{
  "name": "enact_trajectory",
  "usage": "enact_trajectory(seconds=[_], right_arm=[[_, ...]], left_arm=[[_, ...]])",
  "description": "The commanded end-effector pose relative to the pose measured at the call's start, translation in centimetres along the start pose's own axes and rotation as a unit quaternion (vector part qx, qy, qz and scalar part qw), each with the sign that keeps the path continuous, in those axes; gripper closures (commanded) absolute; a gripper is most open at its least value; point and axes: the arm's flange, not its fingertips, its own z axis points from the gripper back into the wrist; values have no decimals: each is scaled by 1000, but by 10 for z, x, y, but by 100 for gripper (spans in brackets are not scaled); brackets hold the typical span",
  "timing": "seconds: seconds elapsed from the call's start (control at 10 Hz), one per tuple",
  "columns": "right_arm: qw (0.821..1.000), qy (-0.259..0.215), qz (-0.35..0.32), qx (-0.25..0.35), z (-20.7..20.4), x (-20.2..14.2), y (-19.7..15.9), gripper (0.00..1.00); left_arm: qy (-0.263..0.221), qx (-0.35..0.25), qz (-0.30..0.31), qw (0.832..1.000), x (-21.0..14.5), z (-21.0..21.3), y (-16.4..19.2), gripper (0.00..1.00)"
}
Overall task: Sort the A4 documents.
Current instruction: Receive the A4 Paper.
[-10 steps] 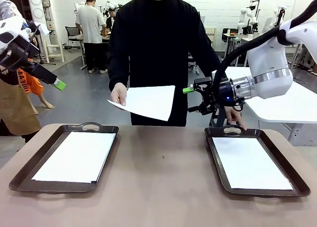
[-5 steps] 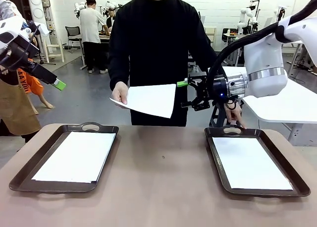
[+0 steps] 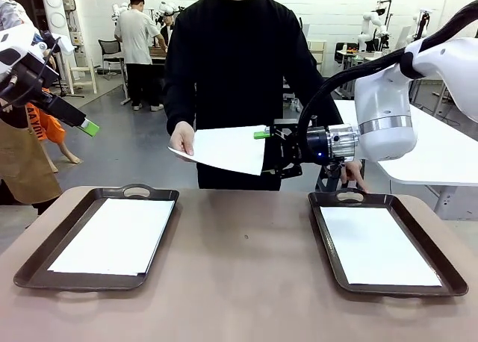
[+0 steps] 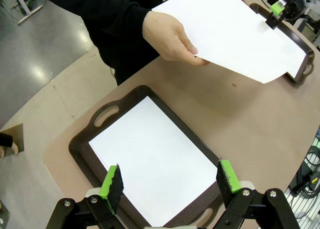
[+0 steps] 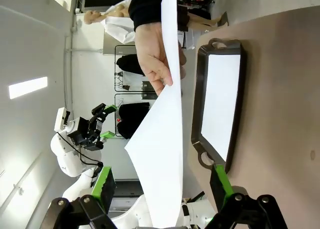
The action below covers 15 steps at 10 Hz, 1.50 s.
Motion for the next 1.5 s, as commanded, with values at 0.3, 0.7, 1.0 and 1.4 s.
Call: enact_trajectory(seconds=[0.3,0.7,1.0,1.4], right_arm=[[999,-38,-8,32,-26,13,6,0],[999,-22,4,30,-35,12,-6,18],[999,-18,-9,25,-32,14,-14,44],[999,-18,-16,27,-30,18,-19,80]], left_arm=[[0,0,-2,1000,0,1,0,3],[0,0,-2,1000,0,1,0,3],[0,0,-2,1000,0,1,0,3],[0,0,-2,1000,0,1,0,3]])
